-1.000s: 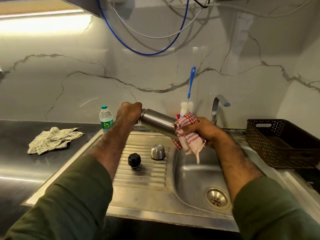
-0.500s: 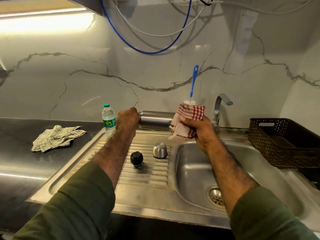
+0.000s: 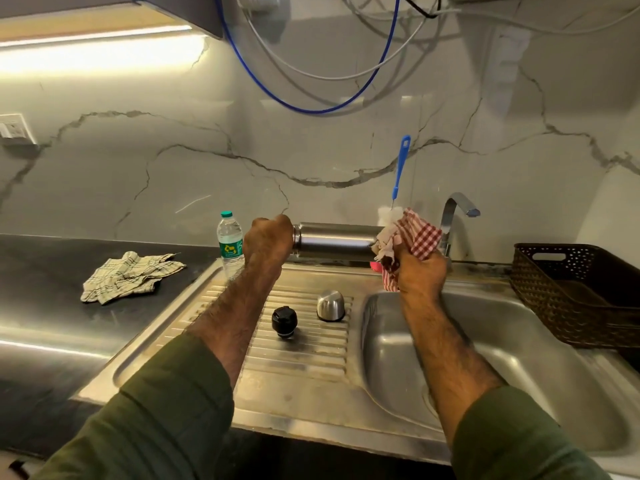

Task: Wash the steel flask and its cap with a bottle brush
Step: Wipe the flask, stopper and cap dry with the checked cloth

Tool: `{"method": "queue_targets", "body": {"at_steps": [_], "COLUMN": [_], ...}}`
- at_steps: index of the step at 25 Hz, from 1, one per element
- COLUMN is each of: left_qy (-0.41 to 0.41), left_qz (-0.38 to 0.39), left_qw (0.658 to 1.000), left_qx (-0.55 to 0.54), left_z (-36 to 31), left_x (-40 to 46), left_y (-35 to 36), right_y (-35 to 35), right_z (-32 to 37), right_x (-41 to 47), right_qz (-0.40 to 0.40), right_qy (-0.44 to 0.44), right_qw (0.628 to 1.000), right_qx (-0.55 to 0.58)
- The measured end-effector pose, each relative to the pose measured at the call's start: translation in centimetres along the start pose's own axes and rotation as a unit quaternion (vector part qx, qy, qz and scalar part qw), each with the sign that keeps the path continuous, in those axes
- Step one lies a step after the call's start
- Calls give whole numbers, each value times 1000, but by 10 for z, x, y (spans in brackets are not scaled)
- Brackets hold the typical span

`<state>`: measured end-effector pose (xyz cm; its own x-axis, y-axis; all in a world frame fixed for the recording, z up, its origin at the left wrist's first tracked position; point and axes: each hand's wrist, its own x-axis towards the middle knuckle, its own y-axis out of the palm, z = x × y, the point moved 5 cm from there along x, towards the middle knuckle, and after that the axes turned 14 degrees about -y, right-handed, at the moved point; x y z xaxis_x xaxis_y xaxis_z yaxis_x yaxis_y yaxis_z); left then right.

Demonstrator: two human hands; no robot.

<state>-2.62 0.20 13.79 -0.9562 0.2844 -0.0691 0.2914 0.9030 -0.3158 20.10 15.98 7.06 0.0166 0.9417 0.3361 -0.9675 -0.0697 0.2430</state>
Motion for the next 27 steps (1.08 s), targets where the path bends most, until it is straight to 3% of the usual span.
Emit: {"method": "queue_targets", "body": {"at_steps": [1,4,8,12,15,22,27], "left_qy": [15,79,129,194,230,253,247], "left_qz": [-2,-42,-116,-210,-245,-213,-185], "left_qw": [1000,992,967,918,874,822,807], "left_qx": [16,94,188,276,351,463,503], "left_z": [-4,-23,-48,-59,-58,-36,-24], "left_x": [0,-1,5,9,9,16,22], "left_y": [-2,-22,-80,-142,-165,-155,-150], "right_y": [5,26,55,125,169,194,195], "right_z": [-4,-11,-18,-13,4,6,-2], "right_x": [-2,-16,-40,-79,-112,-143,-139], "right_qz": [17,86,88,248,315,374,382], "right_qy": [31,59,89,51,5,56,47], "right_qw": [999,995,991,958,940,917,909], "right_qx": [36,-4,-53,-133,-135,-128,-157]}}
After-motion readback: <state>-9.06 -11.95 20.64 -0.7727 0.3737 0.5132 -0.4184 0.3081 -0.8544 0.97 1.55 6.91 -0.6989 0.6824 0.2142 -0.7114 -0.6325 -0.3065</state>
